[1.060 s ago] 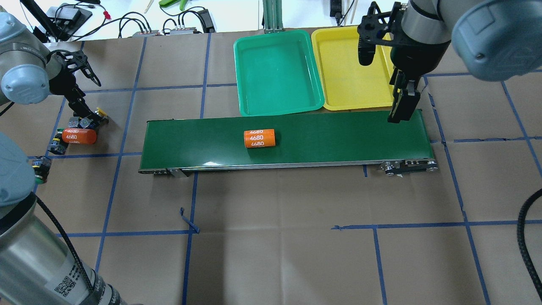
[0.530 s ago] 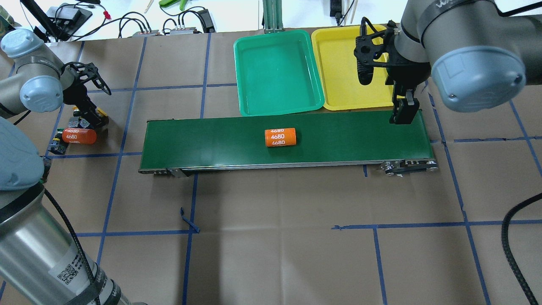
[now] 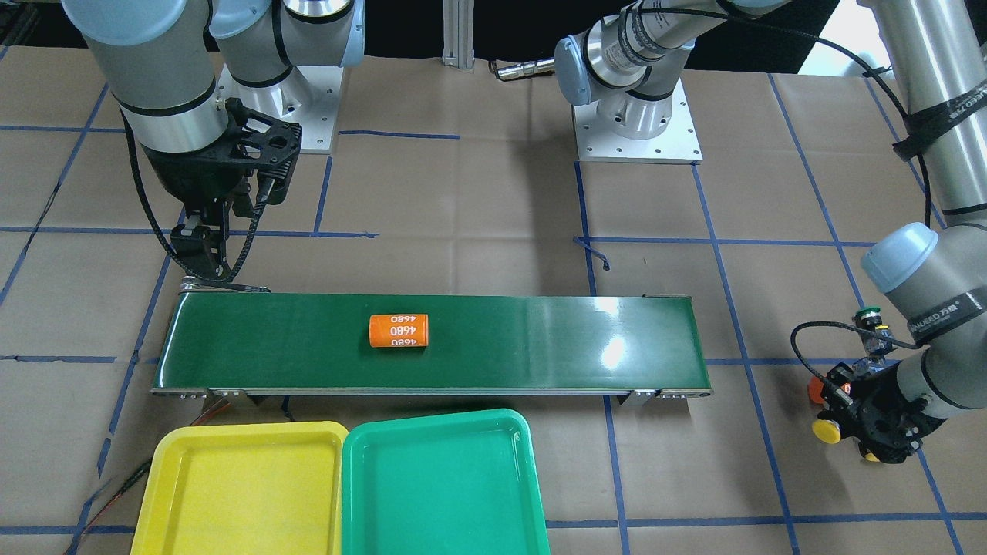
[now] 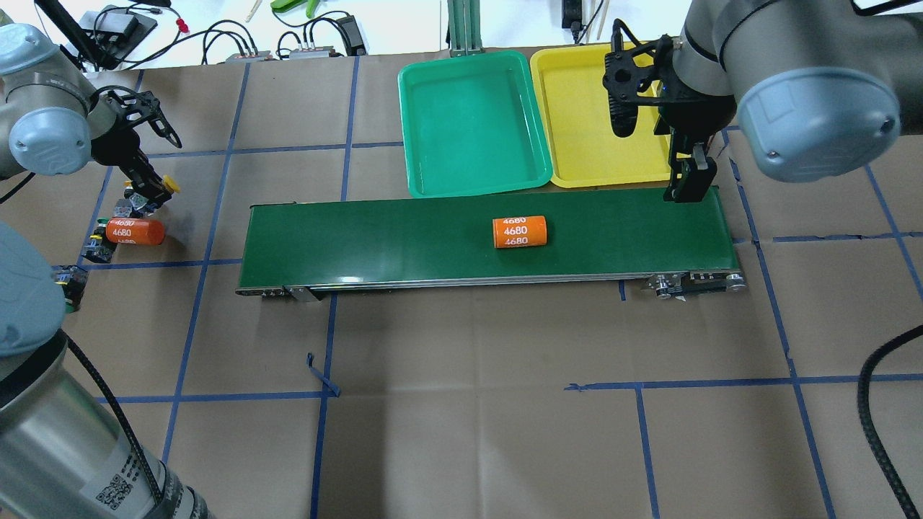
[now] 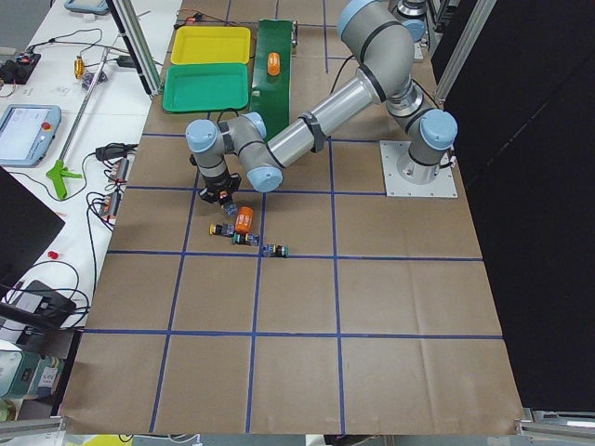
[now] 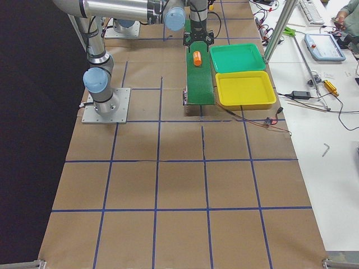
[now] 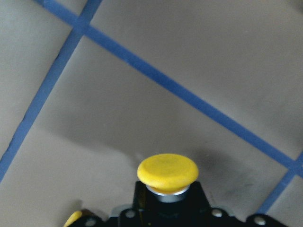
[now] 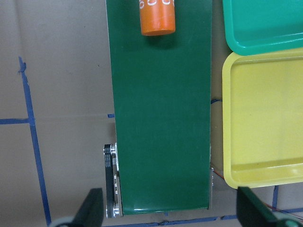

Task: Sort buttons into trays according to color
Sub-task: 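Carry the yellow-capped button onto the conveyor and release it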

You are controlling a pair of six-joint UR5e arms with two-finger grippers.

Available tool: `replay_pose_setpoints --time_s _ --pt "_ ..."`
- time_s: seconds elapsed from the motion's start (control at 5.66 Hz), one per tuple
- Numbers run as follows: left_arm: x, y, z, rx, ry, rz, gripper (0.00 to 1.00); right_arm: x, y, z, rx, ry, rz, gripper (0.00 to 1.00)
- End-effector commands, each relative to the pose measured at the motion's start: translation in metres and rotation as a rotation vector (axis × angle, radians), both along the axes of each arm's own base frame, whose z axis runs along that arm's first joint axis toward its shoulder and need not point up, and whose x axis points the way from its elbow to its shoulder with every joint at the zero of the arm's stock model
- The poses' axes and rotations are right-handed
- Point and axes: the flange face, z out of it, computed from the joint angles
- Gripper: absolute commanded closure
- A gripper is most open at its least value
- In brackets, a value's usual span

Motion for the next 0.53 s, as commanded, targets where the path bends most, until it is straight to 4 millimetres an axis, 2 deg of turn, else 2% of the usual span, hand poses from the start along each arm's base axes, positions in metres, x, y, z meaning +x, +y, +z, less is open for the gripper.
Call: replay_pose_setpoints --time_s 0.0,0.18,0.35 --pt "-0.113 0.019 0.057 0.009 0.009 -0.212 1.0 0.007 -0.001 -0.002 0.004 -0.071 -0.014 0.0" --pt "-0.184 0.03 0.054 0.026 0.009 -0.343 1.0 0.007 0.0 -0.004 0.016 -0.072 -0.014 0.0" --pt "-0.225 0.049 0.04 0.062 0.023 -0.439 1.0 0.007 0.001 -0.007 0.03 -0.07 -0.014 0.0"
